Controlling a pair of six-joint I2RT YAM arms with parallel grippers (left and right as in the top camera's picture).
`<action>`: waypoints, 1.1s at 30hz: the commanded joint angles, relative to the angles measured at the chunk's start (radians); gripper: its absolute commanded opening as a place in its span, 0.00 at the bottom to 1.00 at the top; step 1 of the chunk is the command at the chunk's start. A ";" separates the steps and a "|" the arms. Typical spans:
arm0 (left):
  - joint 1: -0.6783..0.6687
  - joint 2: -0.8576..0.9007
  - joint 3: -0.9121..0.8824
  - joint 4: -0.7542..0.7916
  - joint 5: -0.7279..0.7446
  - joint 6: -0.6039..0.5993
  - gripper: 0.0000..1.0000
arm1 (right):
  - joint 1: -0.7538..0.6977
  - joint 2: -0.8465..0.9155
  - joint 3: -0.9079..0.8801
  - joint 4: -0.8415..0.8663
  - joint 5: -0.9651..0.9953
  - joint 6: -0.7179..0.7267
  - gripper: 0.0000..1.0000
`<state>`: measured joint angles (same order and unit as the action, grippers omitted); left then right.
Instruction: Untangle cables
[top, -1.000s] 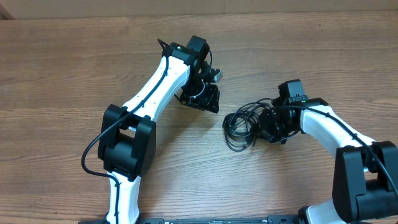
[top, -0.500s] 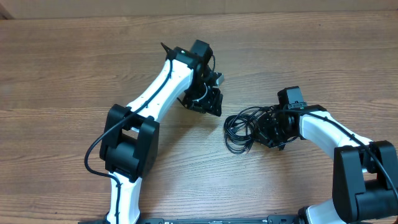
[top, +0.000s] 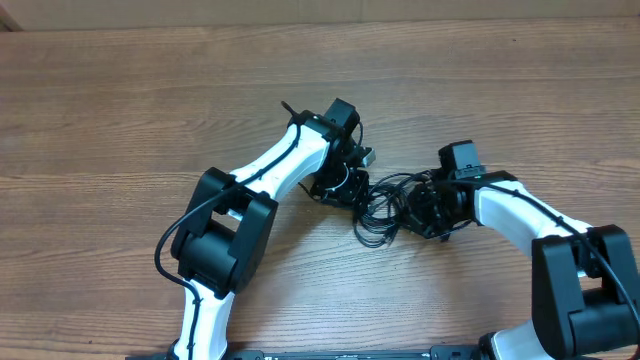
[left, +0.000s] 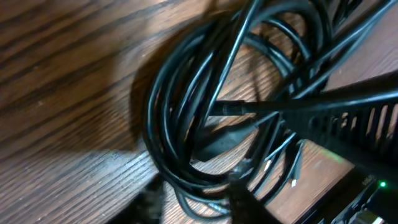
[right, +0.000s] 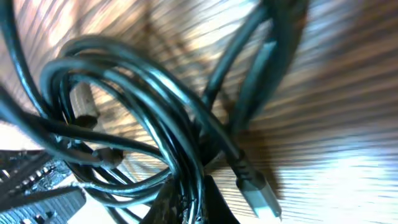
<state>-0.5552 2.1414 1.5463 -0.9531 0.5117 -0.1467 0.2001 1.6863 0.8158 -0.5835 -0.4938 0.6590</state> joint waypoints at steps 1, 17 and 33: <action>-0.003 -0.019 -0.007 0.005 0.039 0.010 0.15 | 0.048 -0.001 -0.012 0.027 -0.045 0.003 0.04; 0.126 -0.031 0.053 -0.241 0.314 0.527 0.04 | 0.075 -0.072 0.138 -0.109 -0.226 -0.249 0.17; 0.080 -0.031 0.053 -0.183 0.328 0.584 0.20 | 0.060 -0.091 0.167 -0.105 0.144 -0.079 0.55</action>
<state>-0.4644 2.1414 1.5806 -1.1595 0.8566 0.4923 0.2676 1.6043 0.9874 -0.6937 -0.5034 0.4923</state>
